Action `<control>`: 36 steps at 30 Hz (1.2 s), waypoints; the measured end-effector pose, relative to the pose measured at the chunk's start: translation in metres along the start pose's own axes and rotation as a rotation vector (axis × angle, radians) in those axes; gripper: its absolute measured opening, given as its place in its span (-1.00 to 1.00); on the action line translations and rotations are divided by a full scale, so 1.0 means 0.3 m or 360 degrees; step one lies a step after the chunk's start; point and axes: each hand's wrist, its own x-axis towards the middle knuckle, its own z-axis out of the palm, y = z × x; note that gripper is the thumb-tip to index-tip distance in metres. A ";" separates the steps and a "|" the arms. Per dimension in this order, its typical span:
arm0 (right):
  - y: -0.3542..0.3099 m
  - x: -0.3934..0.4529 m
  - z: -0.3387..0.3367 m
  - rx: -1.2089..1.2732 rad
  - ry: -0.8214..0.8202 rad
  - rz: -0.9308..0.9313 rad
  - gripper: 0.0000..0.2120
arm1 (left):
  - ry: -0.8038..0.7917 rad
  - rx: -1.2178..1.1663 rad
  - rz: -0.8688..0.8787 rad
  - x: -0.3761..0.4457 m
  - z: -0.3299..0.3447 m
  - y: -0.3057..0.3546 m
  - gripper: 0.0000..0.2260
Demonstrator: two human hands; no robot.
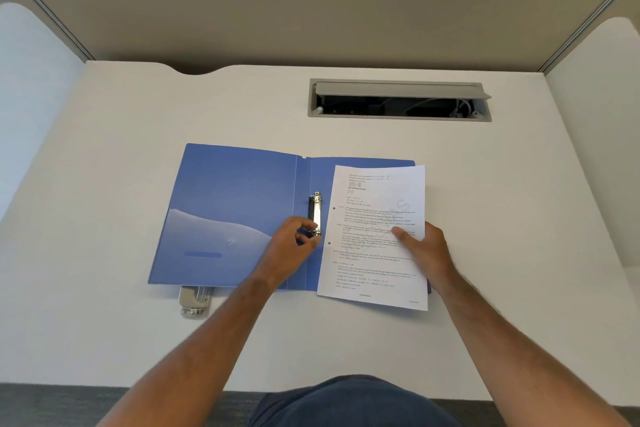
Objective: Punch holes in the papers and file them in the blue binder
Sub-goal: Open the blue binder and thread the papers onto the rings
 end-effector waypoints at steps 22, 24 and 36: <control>0.027 0.011 0.001 -0.0019 -0.0008 0.0064 -0.79 | 0.0005 0.0013 0.0042 0.025 0.034 -0.014 -0.94; 0.028 0.012 0.000 -0.0025 -0.0007 0.0066 -0.79 | 0.0016 0.0013 0.0048 0.022 0.036 -0.009 -0.95; 0.020 0.006 0.002 -0.0065 0.0028 0.0073 -0.78 | 0.0047 -0.0023 0.0100 0.022 0.037 0.002 -0.94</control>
